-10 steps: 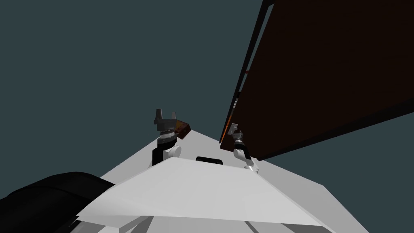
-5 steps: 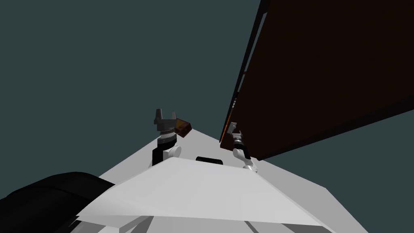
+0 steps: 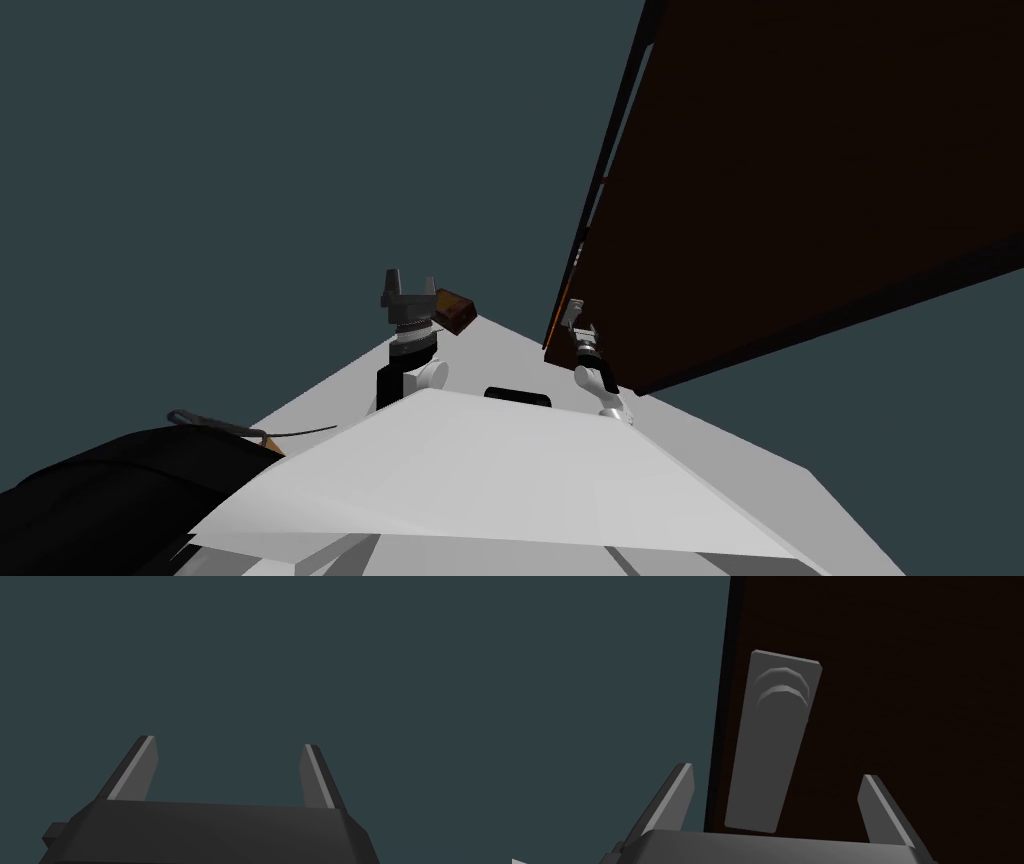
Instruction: Pull the door open
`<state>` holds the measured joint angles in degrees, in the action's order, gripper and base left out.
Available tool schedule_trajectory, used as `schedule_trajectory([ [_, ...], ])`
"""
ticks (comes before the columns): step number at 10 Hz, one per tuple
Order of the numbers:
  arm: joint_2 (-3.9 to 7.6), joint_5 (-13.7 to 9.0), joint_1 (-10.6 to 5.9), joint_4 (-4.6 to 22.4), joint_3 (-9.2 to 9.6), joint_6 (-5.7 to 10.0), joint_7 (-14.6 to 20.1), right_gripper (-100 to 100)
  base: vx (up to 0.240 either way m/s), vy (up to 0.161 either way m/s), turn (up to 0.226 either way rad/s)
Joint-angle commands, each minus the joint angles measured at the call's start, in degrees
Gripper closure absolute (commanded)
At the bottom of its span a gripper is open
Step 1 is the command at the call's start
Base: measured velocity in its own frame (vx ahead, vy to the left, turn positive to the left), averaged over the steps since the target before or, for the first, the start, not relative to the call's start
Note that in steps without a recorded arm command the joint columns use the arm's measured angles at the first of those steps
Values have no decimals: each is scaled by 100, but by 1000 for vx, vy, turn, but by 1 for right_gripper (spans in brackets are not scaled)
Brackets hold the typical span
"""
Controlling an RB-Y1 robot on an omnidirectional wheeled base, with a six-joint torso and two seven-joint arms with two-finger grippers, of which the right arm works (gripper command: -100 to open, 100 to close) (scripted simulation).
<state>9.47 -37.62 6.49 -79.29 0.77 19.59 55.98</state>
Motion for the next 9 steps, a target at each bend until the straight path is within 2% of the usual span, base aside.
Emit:
schedule_trajectory([
  [1,-5,-168,-1,-18,33,-21,203,-100,-77,-31,39],
  [3,-10,-328,1,-37,67,-40,386,-100,-71,-29,31],
  [4,-5,-272,0,-31,54,-34,313,-100,-29,-14,7],
  [5,198,-387,-8,97,-61,31,471,-100,114,34,261],
  [6,256,-416,-10,133,-94,50,509,-100,194,27,166],
  [9,608,-596,-23,356,-296,168,744,-100,210,-6,164],
])
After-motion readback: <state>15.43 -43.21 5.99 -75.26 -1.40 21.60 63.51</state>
